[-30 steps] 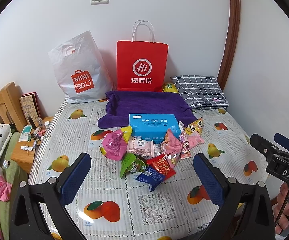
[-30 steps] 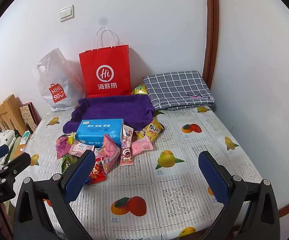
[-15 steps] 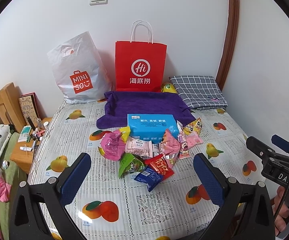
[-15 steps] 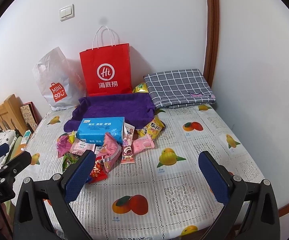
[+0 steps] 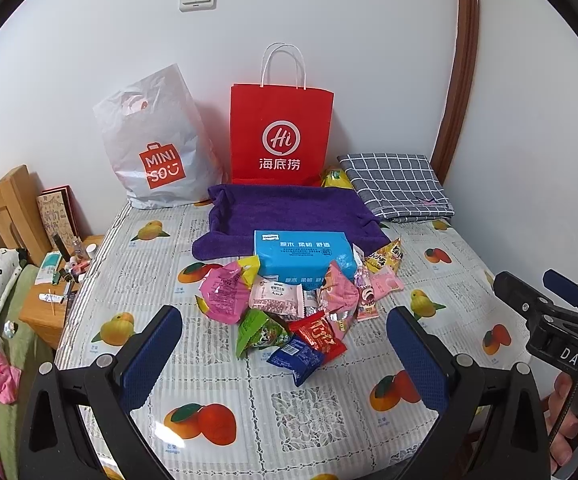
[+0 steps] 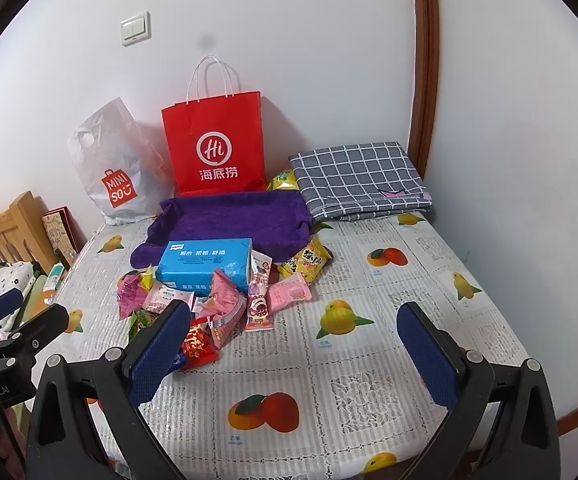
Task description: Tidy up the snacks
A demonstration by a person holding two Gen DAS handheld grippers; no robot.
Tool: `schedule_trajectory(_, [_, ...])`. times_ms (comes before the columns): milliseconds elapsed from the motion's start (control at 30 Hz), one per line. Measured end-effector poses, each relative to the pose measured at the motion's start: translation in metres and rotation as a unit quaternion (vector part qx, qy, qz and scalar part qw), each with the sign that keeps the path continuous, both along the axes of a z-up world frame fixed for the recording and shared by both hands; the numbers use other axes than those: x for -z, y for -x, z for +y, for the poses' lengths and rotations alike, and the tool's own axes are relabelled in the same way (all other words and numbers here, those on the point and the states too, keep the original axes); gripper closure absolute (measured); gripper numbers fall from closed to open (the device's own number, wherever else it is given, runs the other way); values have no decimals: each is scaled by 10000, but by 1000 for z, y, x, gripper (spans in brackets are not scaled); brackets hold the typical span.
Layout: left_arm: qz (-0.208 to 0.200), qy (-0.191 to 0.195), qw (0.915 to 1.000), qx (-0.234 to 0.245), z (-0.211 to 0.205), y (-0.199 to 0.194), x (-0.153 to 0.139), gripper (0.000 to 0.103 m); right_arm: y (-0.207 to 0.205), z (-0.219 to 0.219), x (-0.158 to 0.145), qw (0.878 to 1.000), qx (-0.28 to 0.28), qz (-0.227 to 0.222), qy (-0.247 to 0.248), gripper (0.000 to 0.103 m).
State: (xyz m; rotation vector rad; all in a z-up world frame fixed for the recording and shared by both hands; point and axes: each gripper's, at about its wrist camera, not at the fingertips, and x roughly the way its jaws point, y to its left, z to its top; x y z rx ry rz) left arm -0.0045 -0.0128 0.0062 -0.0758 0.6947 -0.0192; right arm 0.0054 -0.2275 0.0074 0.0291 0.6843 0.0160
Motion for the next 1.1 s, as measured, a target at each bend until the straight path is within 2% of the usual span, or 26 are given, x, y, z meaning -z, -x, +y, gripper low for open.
schedule_trajectory(1100, [-19,48,10000,2,2,1,0,0,4,9,0,9999,-100,-93,25,1])
